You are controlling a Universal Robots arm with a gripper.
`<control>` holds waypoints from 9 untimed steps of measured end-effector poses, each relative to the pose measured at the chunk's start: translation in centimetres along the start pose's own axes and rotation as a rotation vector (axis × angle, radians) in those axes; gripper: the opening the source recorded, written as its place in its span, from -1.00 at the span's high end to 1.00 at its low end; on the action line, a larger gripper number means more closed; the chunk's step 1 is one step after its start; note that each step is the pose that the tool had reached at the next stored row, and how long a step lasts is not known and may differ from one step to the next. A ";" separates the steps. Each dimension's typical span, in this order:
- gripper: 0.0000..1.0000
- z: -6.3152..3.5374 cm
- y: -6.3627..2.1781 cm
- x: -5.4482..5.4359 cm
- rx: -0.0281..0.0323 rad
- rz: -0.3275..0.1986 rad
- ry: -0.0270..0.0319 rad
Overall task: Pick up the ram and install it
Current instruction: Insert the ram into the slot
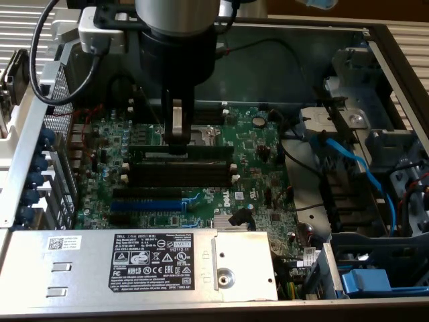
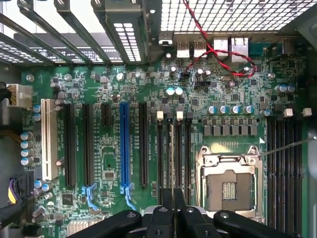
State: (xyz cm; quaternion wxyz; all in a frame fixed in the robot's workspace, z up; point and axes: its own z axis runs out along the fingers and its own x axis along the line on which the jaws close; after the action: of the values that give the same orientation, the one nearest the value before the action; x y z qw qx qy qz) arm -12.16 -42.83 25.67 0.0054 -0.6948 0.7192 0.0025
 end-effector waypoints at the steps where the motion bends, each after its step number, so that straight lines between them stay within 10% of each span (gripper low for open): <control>1: 0.76 0.04 0.00 0.1 0.0000 0.000 0.0001; 9: 0.76 0.27 -0.20 0.3 -0.0017 -0.018 0.0000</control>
State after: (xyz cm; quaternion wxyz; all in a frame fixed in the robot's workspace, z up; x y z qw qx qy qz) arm -11.97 -43.15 25.40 0.0048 -0.7013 0.7129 0.0031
